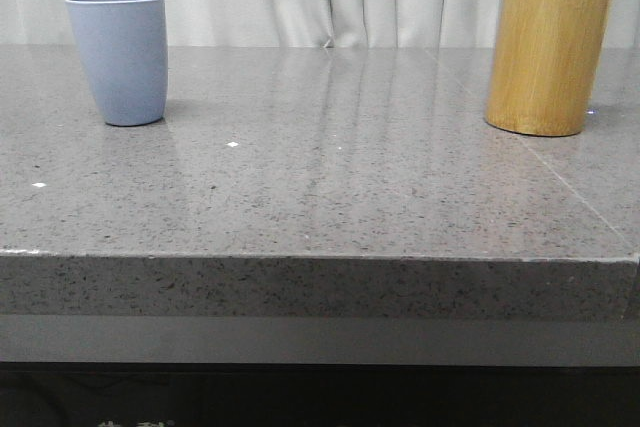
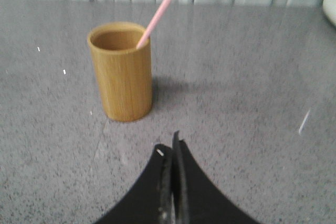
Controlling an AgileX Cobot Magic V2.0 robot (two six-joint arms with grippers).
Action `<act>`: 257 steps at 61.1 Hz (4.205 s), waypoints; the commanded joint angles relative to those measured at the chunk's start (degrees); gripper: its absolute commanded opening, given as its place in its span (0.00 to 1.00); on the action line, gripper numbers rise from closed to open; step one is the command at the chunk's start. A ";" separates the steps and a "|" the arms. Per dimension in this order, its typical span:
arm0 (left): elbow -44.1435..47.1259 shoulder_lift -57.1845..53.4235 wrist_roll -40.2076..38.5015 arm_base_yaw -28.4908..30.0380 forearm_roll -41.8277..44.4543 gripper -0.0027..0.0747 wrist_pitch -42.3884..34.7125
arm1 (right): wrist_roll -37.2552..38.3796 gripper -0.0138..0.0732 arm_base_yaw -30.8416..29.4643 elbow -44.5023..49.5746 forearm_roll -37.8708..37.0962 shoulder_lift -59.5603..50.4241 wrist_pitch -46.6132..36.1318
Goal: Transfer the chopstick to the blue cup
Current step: 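Lower the left gripper over the light blue cup and grasp it, then slide the blue cup with the left gripper toward the bamboo holder, release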
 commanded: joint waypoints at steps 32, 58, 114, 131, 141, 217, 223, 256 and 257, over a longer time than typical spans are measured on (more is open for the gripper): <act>-2.53 12.75 2.04 -0.03 -0.15 0.46 -6.86 | -5.99 0.71 0.12 -2.21 5.60 8.52 2.37; -19.26 27.05 3.25 -6.12 -0.18 0.65 -3.64 | -10.76 0.80 0.12 -2.35 10.46 8.52 3.28; -60.32 69.76 4.58 -7.52 2.84 0.53 21.66 | -10.76 0.80 0.12 -2.35 10.46 8.52 3.48; -62.27 73.18 4.58 -7.52 2.82 0.37 22.09 | -10.76 0.80 0.12 -2.35 10.40 8.52 3.47; -63.11 73.18 4.58 -7.52 2.54 0.12 21.98 | -10.76 0.80 0.12 -2.35 10.40 8.52 3.38; -83.12 84.92 4.13 -29.12 1.89 0.01 25.96 | -10.76 0.80 0.12 -2.35 10.40 8.52 5.27; -83.12 85.41 4.10 -29.12 1.89 0.01 26.22 | -10.76 0.80 0.12 -2.35 10.46 8.52 5.27; -84.01 85.33 4.10 -29.12 2.12 0.47 28.39 | -10.71 0.80 0.12 -2.35 10.46 8.52 4.74; -84.25 85.33 4.10 -29.12 2.32 0.47 28.78 | -10.71 0.80 0.12 -2.35 10.46 8.52 4.74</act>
